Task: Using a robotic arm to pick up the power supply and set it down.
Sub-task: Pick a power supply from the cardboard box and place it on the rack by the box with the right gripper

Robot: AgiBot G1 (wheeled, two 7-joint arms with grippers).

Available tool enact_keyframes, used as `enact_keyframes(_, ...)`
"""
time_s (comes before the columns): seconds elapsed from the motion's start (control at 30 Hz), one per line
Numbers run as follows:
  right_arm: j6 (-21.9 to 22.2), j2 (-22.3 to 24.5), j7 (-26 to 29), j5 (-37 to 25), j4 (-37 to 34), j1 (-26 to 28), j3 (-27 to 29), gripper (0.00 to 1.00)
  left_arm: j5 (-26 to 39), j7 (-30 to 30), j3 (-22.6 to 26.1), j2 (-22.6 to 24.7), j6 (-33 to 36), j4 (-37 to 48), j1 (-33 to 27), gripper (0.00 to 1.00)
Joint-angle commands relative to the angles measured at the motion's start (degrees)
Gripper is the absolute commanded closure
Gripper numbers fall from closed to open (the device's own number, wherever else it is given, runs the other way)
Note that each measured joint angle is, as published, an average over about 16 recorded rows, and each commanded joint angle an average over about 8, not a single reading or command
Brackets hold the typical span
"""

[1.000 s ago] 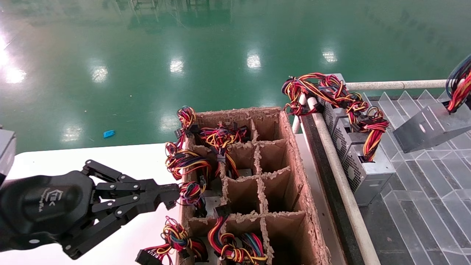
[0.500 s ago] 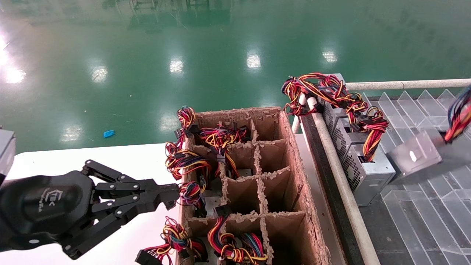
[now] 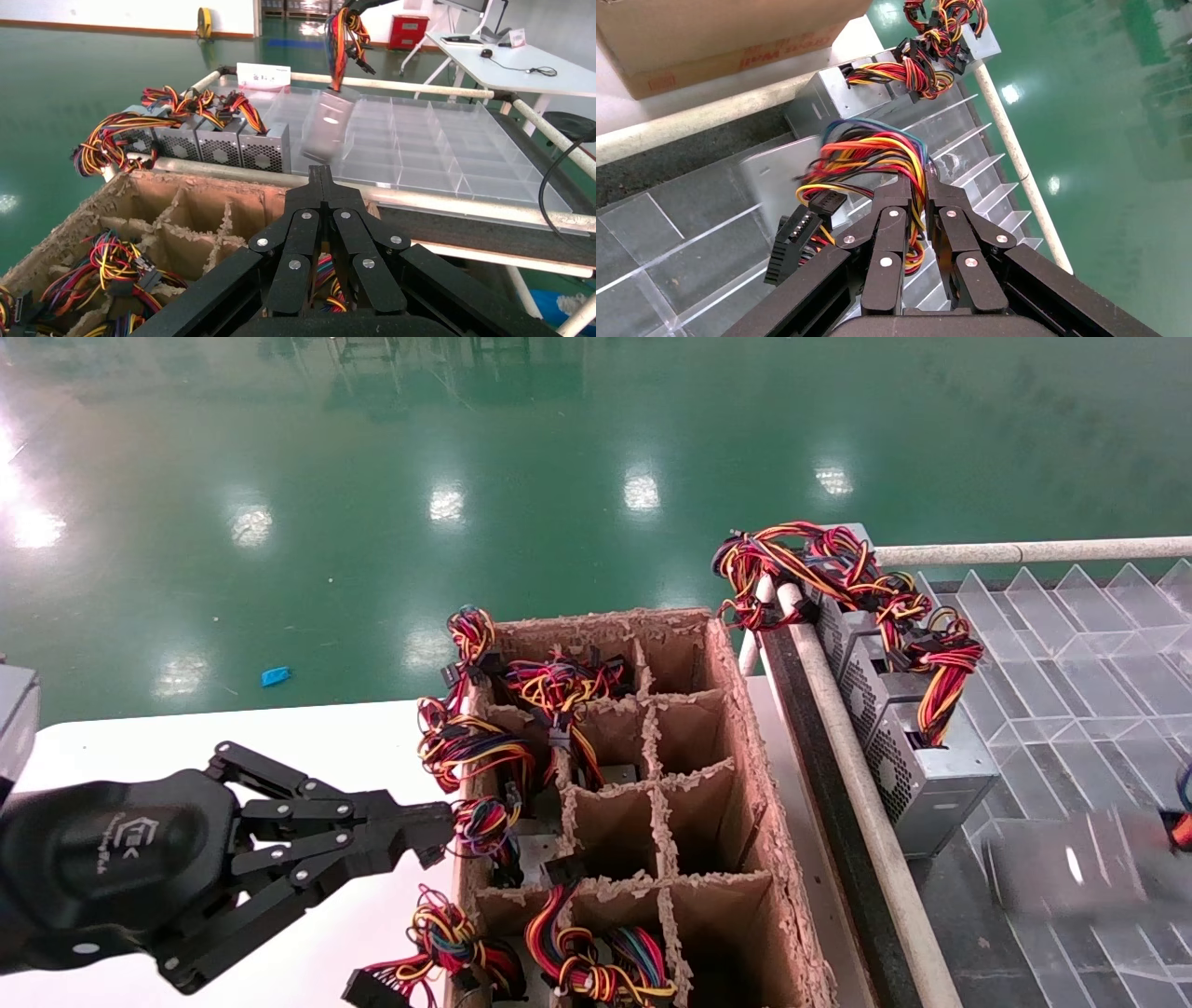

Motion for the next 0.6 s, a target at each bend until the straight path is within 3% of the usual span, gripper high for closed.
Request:
enact_keyframes(0.03,-1.6,-0.6,0.9,-0.9,0.2,2.3,-0.2,1.0,0.0,0.0,0.0,0.0,0.0,0.0,0.0,1.0)
enact_keyframes(0.27,-2.2,-2.4,2.0,-0.2,0.7,5.3,-2.0,1.0,0.0,0.0,0.0,0.0,0.0,0.0,0.0,1.0)
enact_keyframes(0.6,0.1,-6.8,0.9,1.0,1.0,5.4,-3.5,1.0,0.0,0.0,0.0,0.0,0.0,0.0,0.0,1.0)
